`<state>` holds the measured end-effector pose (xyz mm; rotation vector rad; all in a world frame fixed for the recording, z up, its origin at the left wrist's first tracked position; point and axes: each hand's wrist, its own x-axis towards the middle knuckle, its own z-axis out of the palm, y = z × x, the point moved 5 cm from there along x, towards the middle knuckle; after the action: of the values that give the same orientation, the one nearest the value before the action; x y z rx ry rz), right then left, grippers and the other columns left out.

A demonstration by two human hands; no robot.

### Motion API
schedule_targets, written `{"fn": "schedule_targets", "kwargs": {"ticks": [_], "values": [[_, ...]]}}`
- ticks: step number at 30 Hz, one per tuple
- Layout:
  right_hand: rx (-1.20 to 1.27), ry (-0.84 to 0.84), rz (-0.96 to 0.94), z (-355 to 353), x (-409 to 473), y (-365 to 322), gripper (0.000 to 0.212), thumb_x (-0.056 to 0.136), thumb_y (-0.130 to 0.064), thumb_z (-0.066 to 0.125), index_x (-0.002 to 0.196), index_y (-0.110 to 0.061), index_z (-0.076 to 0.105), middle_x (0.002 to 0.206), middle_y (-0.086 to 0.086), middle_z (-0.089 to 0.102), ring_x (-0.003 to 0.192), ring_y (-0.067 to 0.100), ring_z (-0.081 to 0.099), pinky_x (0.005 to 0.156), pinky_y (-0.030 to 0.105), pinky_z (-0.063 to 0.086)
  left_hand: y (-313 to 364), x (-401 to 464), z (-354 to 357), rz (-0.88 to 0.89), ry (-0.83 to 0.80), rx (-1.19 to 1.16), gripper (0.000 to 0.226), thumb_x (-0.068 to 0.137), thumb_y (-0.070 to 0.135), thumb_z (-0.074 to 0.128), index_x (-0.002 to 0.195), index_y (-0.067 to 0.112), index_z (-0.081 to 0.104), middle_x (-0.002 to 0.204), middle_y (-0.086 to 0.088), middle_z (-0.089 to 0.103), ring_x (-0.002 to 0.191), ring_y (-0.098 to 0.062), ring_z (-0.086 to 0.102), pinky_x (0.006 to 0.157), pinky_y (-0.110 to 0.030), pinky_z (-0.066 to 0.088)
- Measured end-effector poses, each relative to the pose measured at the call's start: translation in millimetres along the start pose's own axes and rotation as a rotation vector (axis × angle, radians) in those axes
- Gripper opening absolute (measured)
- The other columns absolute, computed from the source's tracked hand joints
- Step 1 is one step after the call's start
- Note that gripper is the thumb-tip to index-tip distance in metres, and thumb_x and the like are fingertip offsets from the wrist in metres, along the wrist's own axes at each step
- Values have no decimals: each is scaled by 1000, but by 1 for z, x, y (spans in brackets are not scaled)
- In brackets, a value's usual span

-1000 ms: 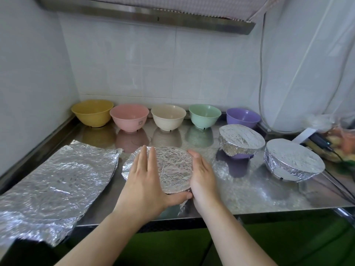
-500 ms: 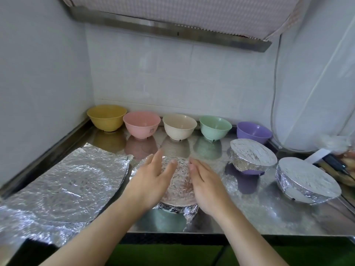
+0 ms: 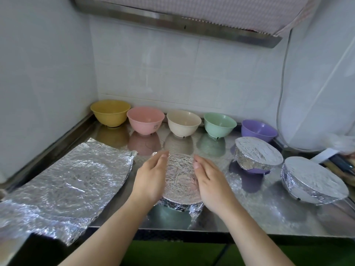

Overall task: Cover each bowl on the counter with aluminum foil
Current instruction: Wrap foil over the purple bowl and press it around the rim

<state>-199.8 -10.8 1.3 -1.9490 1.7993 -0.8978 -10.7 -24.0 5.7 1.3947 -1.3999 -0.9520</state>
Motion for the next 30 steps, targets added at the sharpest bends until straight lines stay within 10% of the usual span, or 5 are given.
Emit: {"fn": "schedule_targets", "kwargs": {"ticks": [14,19,22,30], "values": [[165,42,57,1,2,8,45,113,-40,40,153,-26,53,154,-14,51,140,1,45,121,23,31,-3,-2,-5,-115,-46,-187,31,104,39,52,131,36,68,127,17,66,122,-11,58,107,-37,43],[258,34,83,1,1,10,49,109,-51,42,151,-30,54,151,-17,54,137,2,50,120,29,37,15,26,-9,-50,-194,-9,27,98,49,58,113,37,77,110,7,76,94,-19,70,79,-29,51],[326,34,124,4,0,12,64,94,-74,38,147,-42,54,146,-25,54,133,6,57,116,45,48,15,35,1,-11,-255,-7,36,87,58,60,113,41,78,118,18,74,113,-9,67,107,-37,48],[501,54,137,5,-2,11,40,112,-45,41,146,-35,59,139,-25,59,114,-19,57,103,18,52,-21,20,3,-168,-193,-424,33,103,23,50,120,28,78,122,1,77,119,-22,69,110,-52,49]]}}
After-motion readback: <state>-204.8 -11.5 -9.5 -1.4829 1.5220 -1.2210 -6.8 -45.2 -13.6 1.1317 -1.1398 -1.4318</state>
